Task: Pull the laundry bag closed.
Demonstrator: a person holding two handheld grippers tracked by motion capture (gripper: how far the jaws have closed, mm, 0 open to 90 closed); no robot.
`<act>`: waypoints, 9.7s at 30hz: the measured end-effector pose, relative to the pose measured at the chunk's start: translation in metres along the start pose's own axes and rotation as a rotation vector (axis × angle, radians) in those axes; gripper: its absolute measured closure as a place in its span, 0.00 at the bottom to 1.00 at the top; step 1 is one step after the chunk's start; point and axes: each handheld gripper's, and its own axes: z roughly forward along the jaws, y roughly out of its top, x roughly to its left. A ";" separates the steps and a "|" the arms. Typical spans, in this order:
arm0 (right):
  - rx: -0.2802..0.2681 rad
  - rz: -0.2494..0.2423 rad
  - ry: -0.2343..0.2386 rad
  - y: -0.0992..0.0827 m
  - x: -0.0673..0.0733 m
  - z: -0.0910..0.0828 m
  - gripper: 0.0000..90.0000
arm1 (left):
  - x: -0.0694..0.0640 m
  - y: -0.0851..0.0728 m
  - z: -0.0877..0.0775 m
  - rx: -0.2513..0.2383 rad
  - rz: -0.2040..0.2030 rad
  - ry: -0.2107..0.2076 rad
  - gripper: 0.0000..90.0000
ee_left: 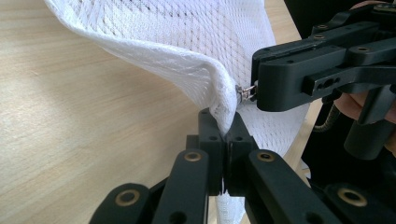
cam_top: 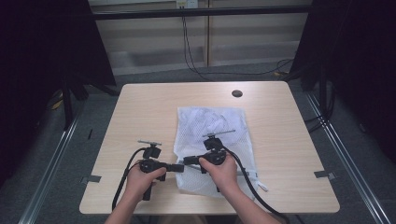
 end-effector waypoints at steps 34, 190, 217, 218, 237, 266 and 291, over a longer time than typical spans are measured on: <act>0.005 0.004 -0.009 -0.006 -0.014 -0.013 0.97 | -0.001 0.001 -0.005 0.013 -0.013 0.010 0.99; 0.010 0.031 -0.036 -0.020 -0.045 -0.053 0.97 | 0.005 0.002 -0.019 0.019 -0.075 0.031 0.99; 0.007 0.039 -0.039 -0.021 -0.051 -0.064 0.97 | 0.007 0.003 -0.021 0.025 -0.070 0.026 0.99; 0.001 0.041 -0.038 -0.021 -0.052 -0.064 0.97 | 0.006 0.003 -0.021 0.016 -0.083 0.026 0.99; -0.010 0.037 -0.058 -0.026 -0.059 -0.079 0.97 | 0.007 0.002 -0.022 0.011 -0.094 0.027 0.99; -0.012 0.035 -0.048 -0.029 -0.063 -0.083 0.96 | 0.007 0.002 -0.022 0.033 -0.086 0.026 0.99; -0.021 0.048 -0.053 -0.033 -0.069 -0.093 0.96 | 0.007 0.002 -0.023 0.031 -0.098 0.024 0.99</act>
